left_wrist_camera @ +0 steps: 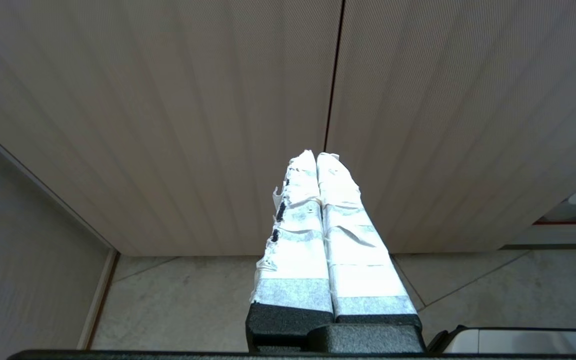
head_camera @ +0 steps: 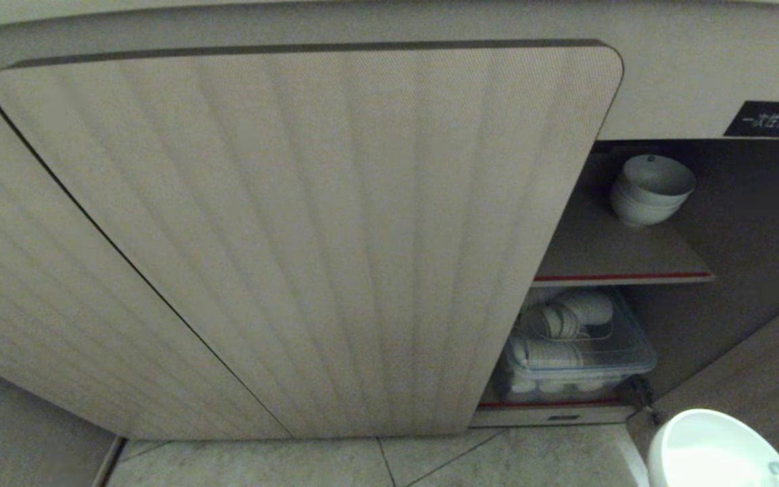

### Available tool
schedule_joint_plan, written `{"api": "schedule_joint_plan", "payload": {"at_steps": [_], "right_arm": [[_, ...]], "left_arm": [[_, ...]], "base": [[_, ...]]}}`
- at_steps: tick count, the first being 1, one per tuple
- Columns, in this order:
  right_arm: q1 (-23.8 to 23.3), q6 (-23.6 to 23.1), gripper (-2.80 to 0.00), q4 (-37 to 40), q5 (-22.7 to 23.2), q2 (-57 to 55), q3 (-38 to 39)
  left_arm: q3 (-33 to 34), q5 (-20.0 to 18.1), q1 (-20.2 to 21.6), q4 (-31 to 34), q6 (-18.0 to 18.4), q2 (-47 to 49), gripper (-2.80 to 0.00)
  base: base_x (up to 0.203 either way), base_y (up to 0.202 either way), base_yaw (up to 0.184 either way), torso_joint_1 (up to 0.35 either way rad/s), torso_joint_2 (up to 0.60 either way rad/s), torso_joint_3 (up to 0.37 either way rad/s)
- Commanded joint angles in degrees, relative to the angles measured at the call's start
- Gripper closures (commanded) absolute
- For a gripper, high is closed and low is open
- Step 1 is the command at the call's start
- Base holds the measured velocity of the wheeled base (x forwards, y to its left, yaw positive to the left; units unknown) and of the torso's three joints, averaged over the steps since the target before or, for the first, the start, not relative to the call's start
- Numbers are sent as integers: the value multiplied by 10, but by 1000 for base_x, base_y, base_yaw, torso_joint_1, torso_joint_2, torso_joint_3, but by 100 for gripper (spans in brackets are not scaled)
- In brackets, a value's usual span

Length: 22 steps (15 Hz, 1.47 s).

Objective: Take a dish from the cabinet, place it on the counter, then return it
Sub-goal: Put it back into the cabinet

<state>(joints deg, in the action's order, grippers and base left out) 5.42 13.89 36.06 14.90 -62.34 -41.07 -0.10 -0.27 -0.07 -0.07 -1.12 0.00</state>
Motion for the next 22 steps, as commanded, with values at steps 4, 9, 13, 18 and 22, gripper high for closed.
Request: {"api": "schedule_joint_plan", "payload": {"at_steps": [4, 9, 13, 18, 22], "right_arm": [[0, 1, 0, -44, 1, -73, -5], [0, 34, 0, -52, -4, -145, -65], [2, 62, 0, -51, -16, -188, -99], [52, 229, 0, -52, -18, -241, -152], [73, 315, 0, -81, -56, -281, -179]], "left_arm": [[0, 0, 1, 0, 0, 0, 0], [0, -1, 0, 0, 0, 0, 0], [0, 0, 1, 0, 0, 0, 0], [0, 0, 1, 0, 0, 0, 0], [0, 0, 1, 0, 0, 0, 0]], "base": [[0, 0, 0, 0, 0, 0], [0, 0, 0, 0, 0, 0], [0, 0, 0, 0, 0, 0], [0, 0, 0, 0, 0, 0], [0, 0, 0, 0, 0, 0]]}}
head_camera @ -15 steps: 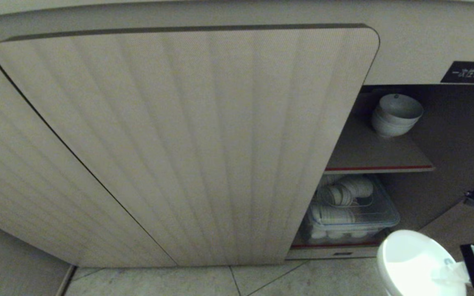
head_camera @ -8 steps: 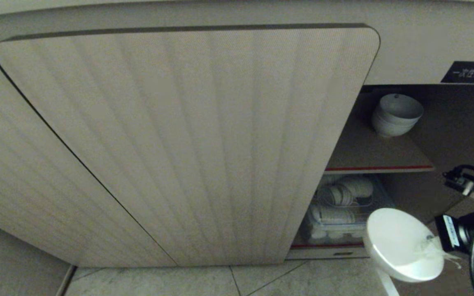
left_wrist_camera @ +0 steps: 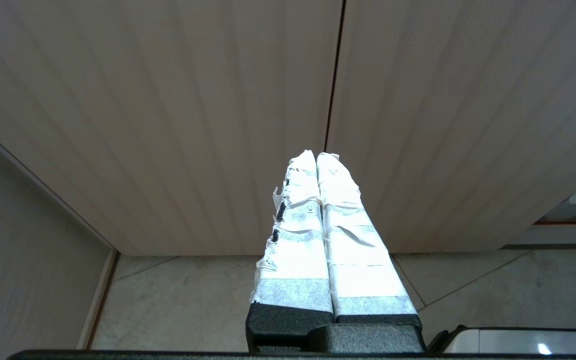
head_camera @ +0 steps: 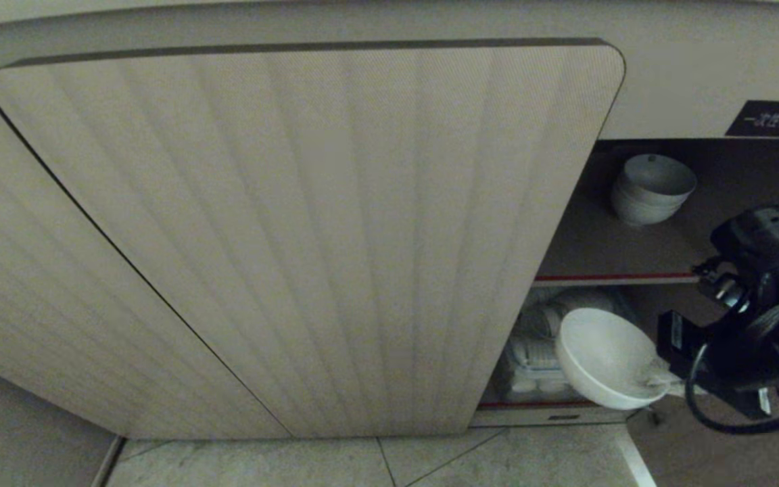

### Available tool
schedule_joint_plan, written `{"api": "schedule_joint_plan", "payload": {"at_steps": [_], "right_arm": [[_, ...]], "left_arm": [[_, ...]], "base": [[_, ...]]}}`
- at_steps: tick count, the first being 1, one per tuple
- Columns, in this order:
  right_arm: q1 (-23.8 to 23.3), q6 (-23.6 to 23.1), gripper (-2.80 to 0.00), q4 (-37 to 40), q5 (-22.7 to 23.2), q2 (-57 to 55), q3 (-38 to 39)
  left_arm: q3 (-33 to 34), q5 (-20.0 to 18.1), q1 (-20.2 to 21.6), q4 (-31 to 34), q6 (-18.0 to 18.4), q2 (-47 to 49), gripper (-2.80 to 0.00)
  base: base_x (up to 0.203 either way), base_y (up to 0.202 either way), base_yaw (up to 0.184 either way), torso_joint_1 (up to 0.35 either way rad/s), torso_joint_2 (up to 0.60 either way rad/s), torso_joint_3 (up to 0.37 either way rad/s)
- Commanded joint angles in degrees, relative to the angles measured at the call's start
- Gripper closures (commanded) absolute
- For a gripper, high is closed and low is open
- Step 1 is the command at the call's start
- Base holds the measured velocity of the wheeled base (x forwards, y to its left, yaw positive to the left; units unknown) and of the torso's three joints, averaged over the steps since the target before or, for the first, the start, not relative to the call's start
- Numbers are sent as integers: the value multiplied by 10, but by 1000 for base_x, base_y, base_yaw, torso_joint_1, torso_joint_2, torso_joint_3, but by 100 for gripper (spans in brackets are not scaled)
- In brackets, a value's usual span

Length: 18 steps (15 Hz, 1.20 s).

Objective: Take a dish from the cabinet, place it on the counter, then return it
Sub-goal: Put it back into the cabinet

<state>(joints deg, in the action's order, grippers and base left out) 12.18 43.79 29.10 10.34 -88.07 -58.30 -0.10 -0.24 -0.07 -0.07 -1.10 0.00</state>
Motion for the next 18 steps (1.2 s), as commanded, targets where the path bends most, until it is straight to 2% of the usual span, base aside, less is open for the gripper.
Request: {"api": "schedule_joint_plan", "payload": {"at_steps": [1, 8, 18], "right_arm": [[9, 27, 0, -30, -27, -30, -8], [9, 55, 0, -37, -55, -50, -45], [-4, 57, 0, -33, -68, -40, -74]], "left_arm": [[0, 0, 0, 0, 0, 0, 0], [0, 0, 0, 0, 0, 0, 0], [0, 0, 0, 0, 0, 0, 0]], "base": [[0, 0, 0, 0, 0, 0], [0, 0, 0, 0, 0, 0], [0, 0, 0, 0, 0, 0]]}}
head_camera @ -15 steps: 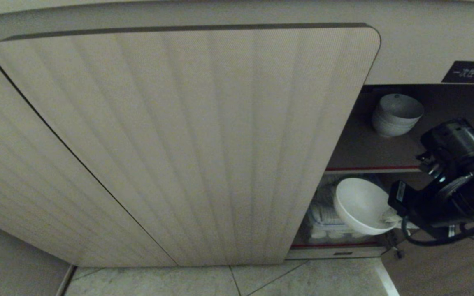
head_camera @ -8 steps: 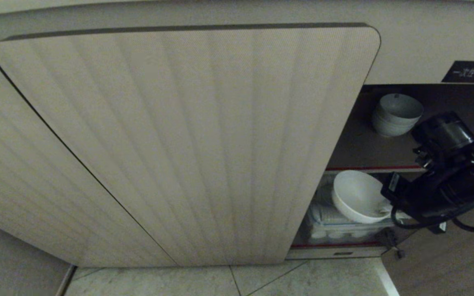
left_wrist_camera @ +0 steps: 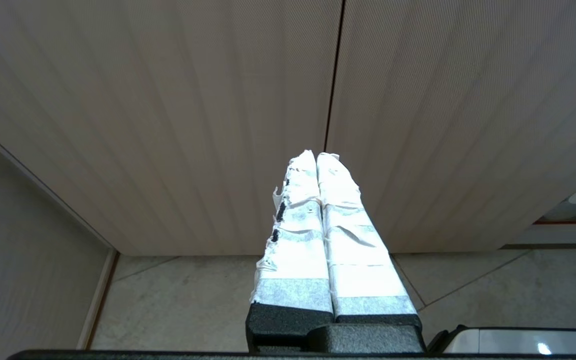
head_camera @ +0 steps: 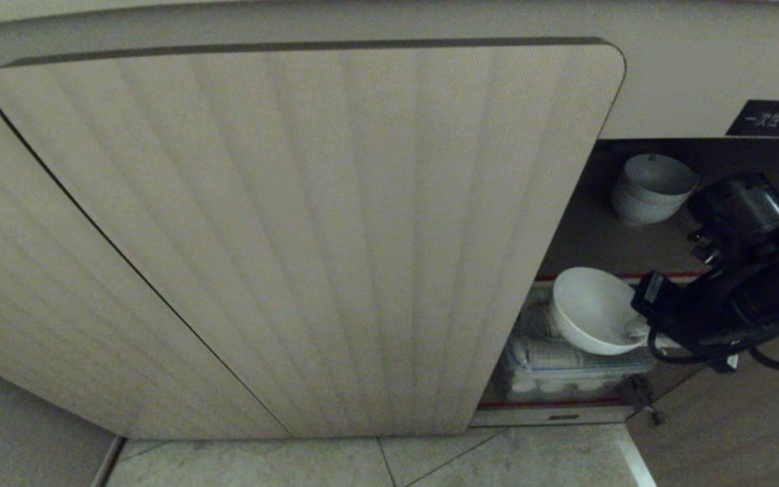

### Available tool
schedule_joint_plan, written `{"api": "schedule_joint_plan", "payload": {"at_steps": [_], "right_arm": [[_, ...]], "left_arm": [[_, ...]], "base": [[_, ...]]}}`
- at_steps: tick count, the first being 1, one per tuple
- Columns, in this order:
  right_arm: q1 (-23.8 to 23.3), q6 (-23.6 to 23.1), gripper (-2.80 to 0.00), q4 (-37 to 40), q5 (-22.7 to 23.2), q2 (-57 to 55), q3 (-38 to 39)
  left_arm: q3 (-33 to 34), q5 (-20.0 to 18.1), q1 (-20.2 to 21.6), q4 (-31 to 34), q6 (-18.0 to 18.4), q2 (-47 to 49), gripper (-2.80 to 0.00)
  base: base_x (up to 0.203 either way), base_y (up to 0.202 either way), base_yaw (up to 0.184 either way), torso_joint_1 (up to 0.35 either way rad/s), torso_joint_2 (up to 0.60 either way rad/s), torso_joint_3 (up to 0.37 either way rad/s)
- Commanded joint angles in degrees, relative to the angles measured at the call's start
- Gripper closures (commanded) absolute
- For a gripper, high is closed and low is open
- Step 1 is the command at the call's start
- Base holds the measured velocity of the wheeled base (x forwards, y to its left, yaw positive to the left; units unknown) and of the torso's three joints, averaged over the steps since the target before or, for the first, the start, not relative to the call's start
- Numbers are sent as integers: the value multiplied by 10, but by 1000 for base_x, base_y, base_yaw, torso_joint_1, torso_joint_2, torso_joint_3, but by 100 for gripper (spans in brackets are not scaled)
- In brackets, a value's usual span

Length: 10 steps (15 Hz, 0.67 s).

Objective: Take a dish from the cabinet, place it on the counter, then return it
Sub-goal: Put it back into the cabinet

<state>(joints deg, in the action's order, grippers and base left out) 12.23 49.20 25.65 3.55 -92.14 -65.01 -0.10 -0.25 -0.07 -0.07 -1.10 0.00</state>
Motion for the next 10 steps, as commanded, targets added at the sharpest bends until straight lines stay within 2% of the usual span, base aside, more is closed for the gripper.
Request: {"api": "schedule_joint_plan", "payload": {"at_steps": [1, 5, 10], "right_arm": [[-6, 3, 0, 1, 0, -3, -11], [-10, 34, 0, 5, -19, -19, -47], [-15, 48, 0, 2, -26, -34, -48]], "left_arm": [[0, 0, 0, 0, 0, 0, 0], [0, 0, 1, 0, 0, 0, 0], [0, 0, 0, 0, 0, 0, 0]], "base": [[0, 0, 0, 0, 0, 0], [0, 0, 0, 0, 0, 0], [0, 0, 0, 0, 0, 0]]}}
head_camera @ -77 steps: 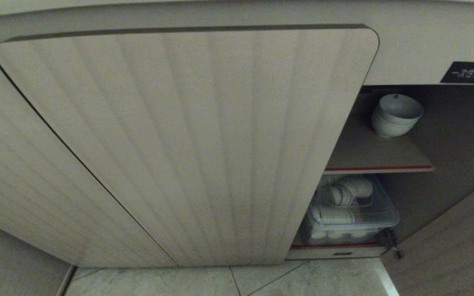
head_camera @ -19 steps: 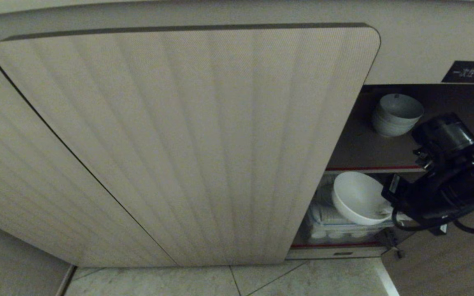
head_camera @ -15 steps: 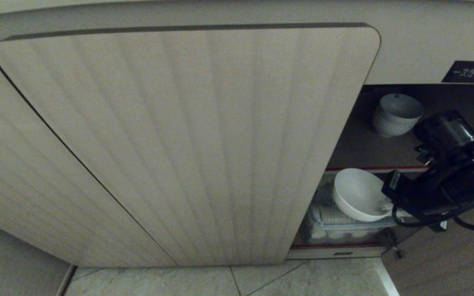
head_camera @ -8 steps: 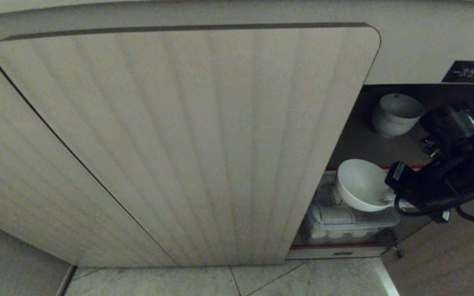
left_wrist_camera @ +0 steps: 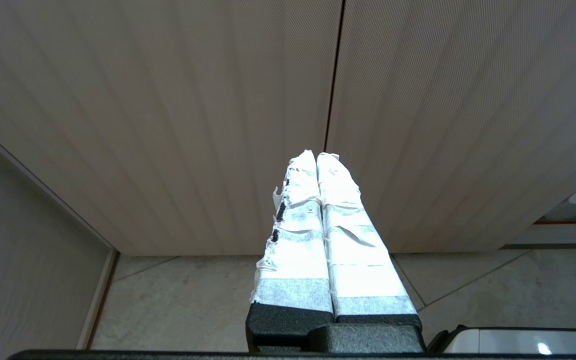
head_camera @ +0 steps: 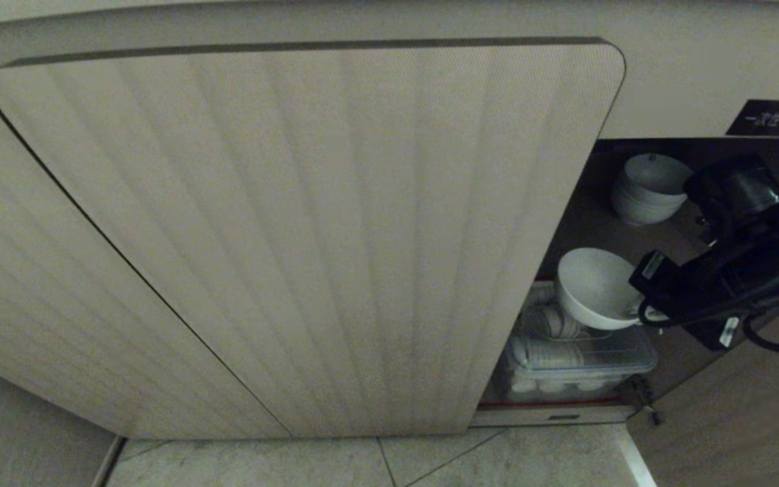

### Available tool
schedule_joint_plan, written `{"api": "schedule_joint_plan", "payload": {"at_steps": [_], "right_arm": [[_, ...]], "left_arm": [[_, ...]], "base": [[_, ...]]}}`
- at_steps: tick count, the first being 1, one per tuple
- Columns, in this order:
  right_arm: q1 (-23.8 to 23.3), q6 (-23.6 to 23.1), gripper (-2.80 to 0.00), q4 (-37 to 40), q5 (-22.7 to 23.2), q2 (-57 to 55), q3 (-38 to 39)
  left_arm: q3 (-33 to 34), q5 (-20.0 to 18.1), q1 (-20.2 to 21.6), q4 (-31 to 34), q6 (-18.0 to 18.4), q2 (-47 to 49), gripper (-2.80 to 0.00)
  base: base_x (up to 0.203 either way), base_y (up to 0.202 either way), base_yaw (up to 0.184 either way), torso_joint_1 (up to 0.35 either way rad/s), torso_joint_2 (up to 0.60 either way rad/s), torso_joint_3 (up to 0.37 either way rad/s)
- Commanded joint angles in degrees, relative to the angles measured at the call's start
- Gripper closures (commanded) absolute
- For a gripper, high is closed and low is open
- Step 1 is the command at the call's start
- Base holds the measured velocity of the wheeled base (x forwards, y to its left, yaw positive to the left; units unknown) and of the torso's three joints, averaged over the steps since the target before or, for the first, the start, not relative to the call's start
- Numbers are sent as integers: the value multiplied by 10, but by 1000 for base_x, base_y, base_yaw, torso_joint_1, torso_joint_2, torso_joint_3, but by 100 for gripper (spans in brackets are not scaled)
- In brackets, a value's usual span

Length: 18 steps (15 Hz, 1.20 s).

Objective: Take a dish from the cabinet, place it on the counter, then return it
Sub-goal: Put it back into the cabinet

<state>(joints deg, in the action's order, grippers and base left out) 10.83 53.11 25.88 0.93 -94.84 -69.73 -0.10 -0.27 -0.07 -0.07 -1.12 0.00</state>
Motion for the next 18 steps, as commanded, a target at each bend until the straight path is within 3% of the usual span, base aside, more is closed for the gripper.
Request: {"api": "schedule_joint_plan", "payload": {"at_steps": [1, 3, 7, 18], "right_arm": [[-2, 22, 0, 1, 0, -12, -10], [-4, 40, 0, 0, -1, -24, -17], [-4, 43, 0, -1, -23, -53, -41], [-16, 44, 0, 3, -25, -110, -127]], "left_arm": [[0, 0, 1, 0, 0, 0, 0], [0, 0, 0, 0, 0, 0, 0], [0, 0, 0, 0, 0, 0, 0], [0, 0, 0, 0, 0, 0, 0]], "base": [[0, 0, 0, 0, 0, 0], [0, 0, 0, 0, 0, 0], [0, 0, 0, 0, 0, 0], [0, 0, 0, 0, 0, 0]]}}
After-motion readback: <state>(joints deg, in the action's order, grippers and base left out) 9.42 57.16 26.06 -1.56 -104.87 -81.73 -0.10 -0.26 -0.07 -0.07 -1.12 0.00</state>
